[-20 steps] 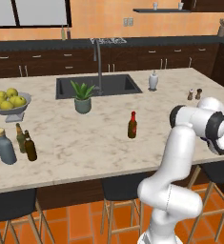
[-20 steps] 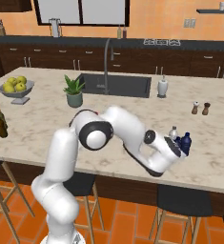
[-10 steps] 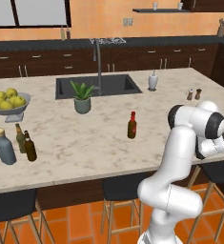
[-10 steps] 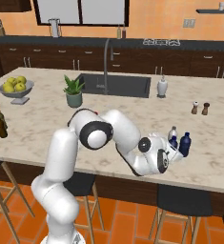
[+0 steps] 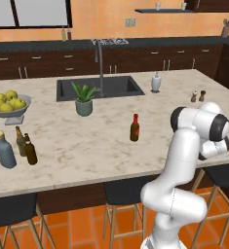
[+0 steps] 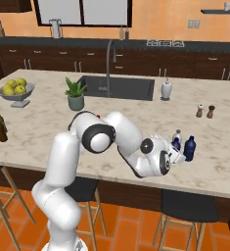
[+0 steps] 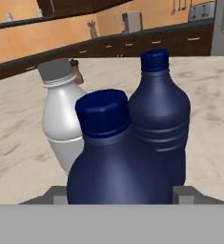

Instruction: Move the plastic bottles in the middle to the plastics group, and the glass bottles in the middle to the glass group.

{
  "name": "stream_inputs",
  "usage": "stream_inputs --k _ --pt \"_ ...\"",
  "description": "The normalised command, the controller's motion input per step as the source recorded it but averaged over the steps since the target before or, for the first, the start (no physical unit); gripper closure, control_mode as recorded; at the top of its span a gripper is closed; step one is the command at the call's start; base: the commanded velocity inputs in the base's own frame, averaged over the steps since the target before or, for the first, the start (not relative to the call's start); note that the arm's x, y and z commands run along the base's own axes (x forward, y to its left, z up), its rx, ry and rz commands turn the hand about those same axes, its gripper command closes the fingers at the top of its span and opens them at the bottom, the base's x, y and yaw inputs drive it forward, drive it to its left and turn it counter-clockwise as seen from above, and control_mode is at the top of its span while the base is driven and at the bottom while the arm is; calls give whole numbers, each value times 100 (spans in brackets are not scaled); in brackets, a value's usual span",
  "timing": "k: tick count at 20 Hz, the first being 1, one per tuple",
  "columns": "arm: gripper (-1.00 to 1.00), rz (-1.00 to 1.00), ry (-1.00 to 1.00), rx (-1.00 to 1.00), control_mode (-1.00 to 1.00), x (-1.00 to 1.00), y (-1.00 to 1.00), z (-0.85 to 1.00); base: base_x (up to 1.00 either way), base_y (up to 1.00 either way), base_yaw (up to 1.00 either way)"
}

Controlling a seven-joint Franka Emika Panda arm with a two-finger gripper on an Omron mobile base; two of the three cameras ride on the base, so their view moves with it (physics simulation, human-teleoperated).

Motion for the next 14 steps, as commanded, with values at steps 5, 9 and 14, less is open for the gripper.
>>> stream_inputs --k 5,9,14 --pt "100 7 0 7 -100 13 -12 -8 0 0 0" --pt "100 7 1 6 -100 1 -10 -26 0 0 0" --pt "100 6 1 1 -100 0 -3 -25 0 0 0"
